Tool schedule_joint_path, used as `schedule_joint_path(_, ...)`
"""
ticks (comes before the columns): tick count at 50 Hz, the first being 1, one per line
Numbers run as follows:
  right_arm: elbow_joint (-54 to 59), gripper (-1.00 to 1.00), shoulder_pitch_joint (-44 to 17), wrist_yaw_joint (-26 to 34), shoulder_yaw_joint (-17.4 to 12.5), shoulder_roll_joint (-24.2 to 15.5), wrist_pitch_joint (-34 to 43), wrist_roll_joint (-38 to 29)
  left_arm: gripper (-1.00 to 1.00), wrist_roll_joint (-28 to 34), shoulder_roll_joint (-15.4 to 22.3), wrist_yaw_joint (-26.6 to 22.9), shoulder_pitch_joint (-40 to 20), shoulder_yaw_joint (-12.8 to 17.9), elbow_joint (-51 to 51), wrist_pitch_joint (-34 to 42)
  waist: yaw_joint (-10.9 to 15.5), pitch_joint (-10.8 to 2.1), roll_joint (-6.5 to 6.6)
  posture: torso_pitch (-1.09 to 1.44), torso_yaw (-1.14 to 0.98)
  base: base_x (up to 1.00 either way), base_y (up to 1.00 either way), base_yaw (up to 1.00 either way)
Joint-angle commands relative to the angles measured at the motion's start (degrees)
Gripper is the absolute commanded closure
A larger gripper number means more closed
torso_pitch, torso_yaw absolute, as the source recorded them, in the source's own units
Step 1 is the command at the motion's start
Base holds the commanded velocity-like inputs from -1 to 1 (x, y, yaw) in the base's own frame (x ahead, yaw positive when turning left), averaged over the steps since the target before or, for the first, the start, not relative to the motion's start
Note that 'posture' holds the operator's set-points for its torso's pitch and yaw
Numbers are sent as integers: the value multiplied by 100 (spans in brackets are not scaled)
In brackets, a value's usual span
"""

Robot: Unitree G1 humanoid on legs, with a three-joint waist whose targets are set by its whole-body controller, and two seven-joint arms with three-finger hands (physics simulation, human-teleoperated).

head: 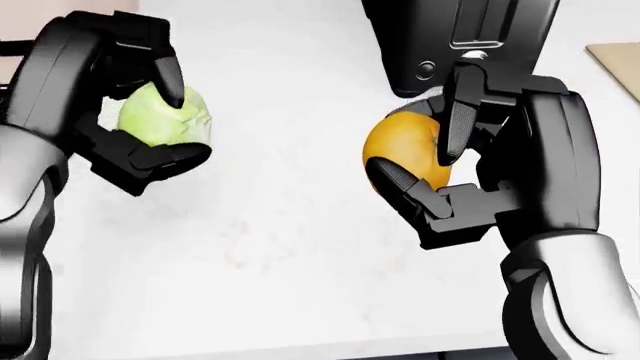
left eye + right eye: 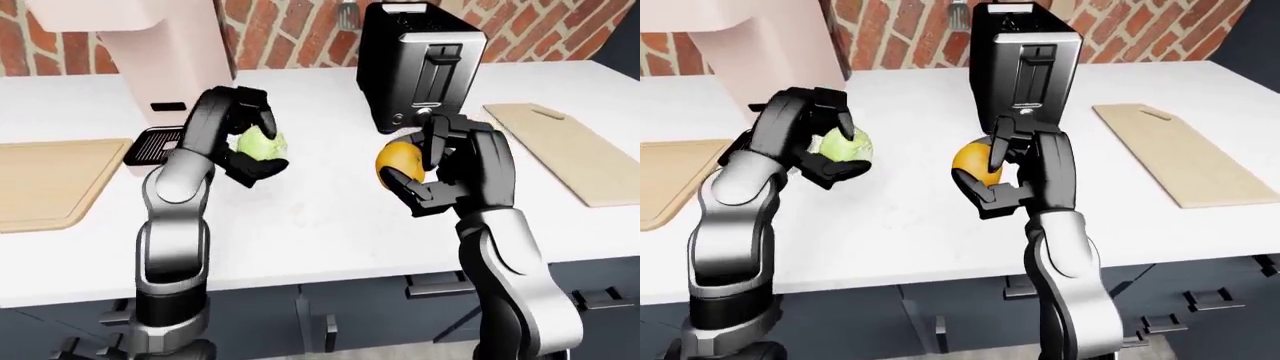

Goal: Place the brussel sprout and the tangerine on separate cutting boards.

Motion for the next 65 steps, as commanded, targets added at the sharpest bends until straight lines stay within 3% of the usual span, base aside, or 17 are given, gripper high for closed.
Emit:
schedule_joint_path(1, -286, 100, -218, -2, -92, -27, -131, -25, 100, 30, 45, 2, -94, 77, -448, 127, 4, -143, 2, 0, 0, 0, 0, 0)
schedule_joint_path(7, -241, 100, -223, 14, -39, -4, -197, -87, 100, 59, 182, -171, 74, 189, -1114, 520, 5, -126, 32, 0, 0, 0, 0, 0)
schedule_joint_path(18, -354, 100, -473, 12, -57, -41, 81, -180, 100, -78, 514, -320, 621, 660, -2156, 1138, 3, -84, 42, 0, 0, 0, 0, 0)
schedule_joint_path(28, -463, 100, -528, 46, -48, -51, 193, -261, 100, -351, 747, -289, 765, 932, -2494, 1475, 68, -68, 50, 0, 4, 0, 0, 0)
schedule_joint_path(42, -482, 100, -468, 137, 24, -12, 145, -418, 100, -653, 1129, -185, 783, 1318, -2306, 1446, 260, -68, 71, 0, 11, 0, 0, 0)
schedule_joint_path(55, -643, 100, -563, 196, 120, 44, 338, -519, 100, -1364, 1790, 151, 731, 1926, -1421, 917, 500, -85, 99, 0, 17, 0, 0, 0)
schedule_joint_path(65, -721, 100, -526, 234, 150, 84, 366, -562, 100, -1690, 2099, 422, 762, 2077, -596, 339, 785, -108, 104, 0, 22, 0, 0, 0)
